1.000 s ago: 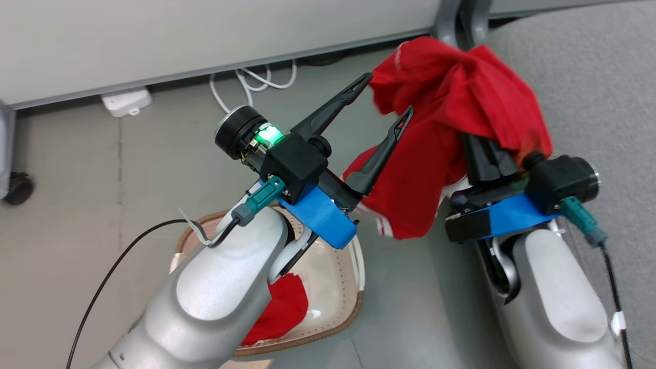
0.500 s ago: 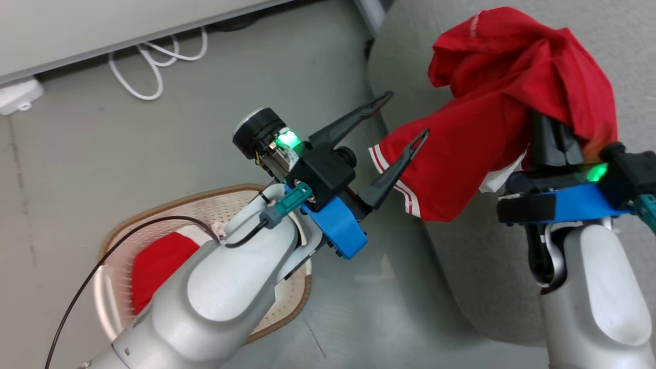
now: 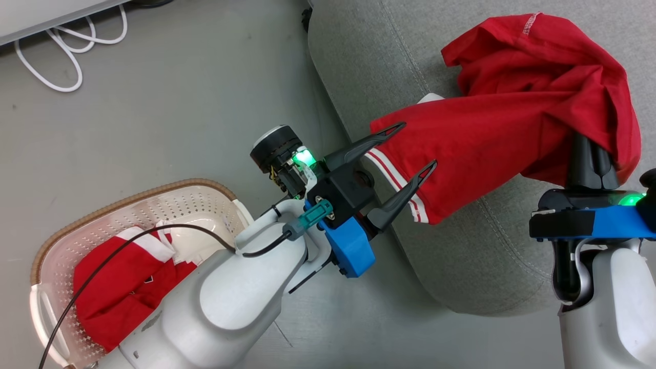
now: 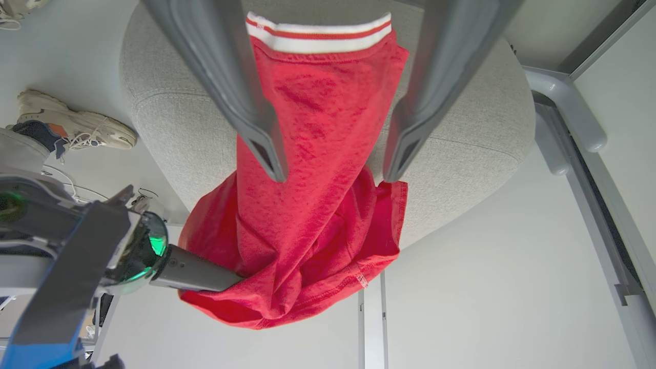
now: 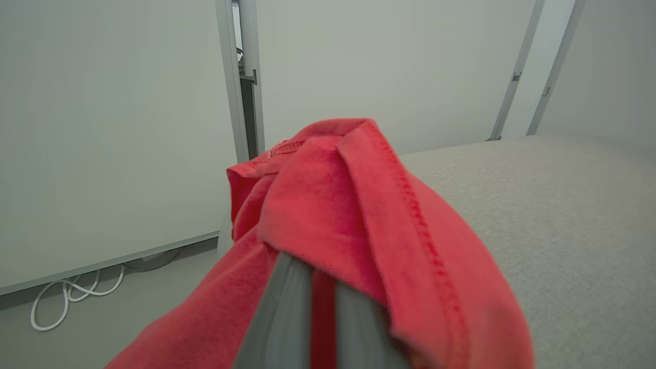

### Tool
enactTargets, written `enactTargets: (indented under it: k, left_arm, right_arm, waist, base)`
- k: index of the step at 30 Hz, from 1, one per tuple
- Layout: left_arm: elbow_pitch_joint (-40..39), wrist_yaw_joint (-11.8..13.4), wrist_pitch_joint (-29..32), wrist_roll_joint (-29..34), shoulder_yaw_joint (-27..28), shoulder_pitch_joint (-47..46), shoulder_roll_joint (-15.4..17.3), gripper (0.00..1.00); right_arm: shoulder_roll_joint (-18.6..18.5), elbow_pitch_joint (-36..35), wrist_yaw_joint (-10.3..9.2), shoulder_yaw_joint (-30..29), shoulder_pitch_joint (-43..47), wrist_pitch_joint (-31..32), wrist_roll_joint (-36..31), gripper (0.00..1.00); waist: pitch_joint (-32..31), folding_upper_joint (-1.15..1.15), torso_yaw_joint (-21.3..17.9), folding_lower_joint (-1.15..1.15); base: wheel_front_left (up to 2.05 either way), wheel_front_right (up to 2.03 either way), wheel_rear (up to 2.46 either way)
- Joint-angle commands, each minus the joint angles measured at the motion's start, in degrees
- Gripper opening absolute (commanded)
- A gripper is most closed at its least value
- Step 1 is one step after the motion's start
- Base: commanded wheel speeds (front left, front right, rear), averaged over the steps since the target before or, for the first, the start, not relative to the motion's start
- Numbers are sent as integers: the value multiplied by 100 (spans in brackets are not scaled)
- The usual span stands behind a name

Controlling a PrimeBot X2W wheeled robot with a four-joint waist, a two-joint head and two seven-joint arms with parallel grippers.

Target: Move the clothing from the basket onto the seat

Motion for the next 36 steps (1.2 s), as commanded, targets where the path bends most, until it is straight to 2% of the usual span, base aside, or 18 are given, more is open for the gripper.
enactTargets:
  k: [1, 13, 19, 26, 31, 36]
  left_arm:
    - [22, -5, -10, -9, -25, -37, 38, 100]
    - [93, 59, -141, -105, 6, -97, 61, 100]
    - [15, 131, -150, -61, 37, -235, 116, 100]
    - [-112, 154, -51, 41, 27, -516, 176, 100]
    - [-242, 156, 19, 132, 13, -774, 202, 100]
    - [-384, 168, 83, 234, -23, -1006, 221, 100]
  right_arm:
    - [10, -21, -4, -1, 33, -5, 17, 0]
    - [9, -237, -4, 48, -279, -5, -137, 0]
    - [-52, -615, -4, -414, -1058, -6, -247, 0]
    - [-782, -882, -5, -1088, -2173, -5, -134, 0]
    - [-1413, -642, -5, -1754, -2789, -4, -9, 0]
    - [-1976, -108, -6, -2269, -3152, -4, 138, 0]
  waist:
    - [32, 0, -38, 0]
    - [80, 0, 40, 0]
    - [413, 0, 104, 0]
    - [1061, 0, 221, 0]
    - [1559, 0, 330, 0]
    - [2017, 0, 464, 0]
  base:
    - [0, 0, 0]
    - [0, 0, 0]
    - [0, 0, 0]
    - [0, 0, 0]
    - [0, 0, 0]
    - [0, 0, 0]
